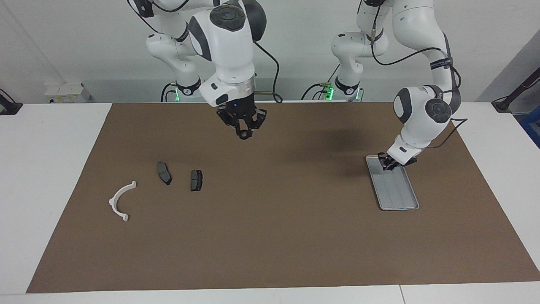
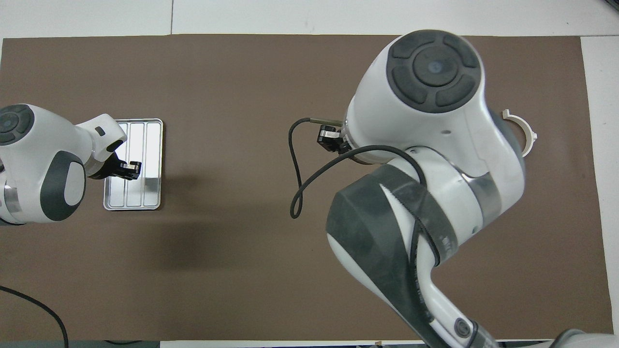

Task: Pick bearing gear from pile to tray
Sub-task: 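Open the left gripper in the tray while the right gripper drops another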

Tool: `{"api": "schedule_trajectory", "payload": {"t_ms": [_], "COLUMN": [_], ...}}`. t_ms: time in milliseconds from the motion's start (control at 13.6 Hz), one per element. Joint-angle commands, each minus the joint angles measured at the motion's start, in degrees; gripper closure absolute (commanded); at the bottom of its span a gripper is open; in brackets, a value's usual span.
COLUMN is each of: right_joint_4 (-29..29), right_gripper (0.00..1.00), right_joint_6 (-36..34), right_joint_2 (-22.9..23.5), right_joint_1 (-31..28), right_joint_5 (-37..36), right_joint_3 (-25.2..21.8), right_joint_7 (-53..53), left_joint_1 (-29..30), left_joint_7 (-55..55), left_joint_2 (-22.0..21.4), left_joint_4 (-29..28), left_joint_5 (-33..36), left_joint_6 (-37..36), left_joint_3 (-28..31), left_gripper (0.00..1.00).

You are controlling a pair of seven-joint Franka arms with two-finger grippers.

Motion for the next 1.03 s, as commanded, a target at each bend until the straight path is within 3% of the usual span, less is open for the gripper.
{"api": "schedule_trajectory", "payload": {"t_ms": [0, 513, 733, 953], "right_joint_4": [-4.03, -8.17, -8.08, -8.35], "right_gripper": [1.0, 1.0, 1.0, 1.0], "right_joint_6": [6.92, 20.04, 26.7, 31.37], "right_joint_2": [1.32, 10.98, 18.09, 21.71], "right_joint_1": [2.63, 7.56, 10.11, 10.46], "right_joint_5": [1.84, -0.09, -8.16, -9.76], "right_joint_3": [0.06, -0.12, -0.29, -0.38], "right_joint_7": [9.1, 17.38, 24.31, 24.86], "left_joint_1": [2.03, 2.3, 2.39, 2.39], "left_joint_7": [-1.59, -5.55, -5.55, -5.55], "left_joint_2": [-4.06, -3.98, -3.89, -3.8], "left_joint_4": [-6.73, -10.52, -12.02, -12.11], "left_joint_5": [0.41, 0.41, 0.41, 0.41], "left_joint_6": [4.94, 11.09, 12.69, 12.95], "left_joint_3": [-0.59, -0.68, -0.68, -0.68], "left_gripper": [0.98, 0.98, 0.97, 0.96]}}
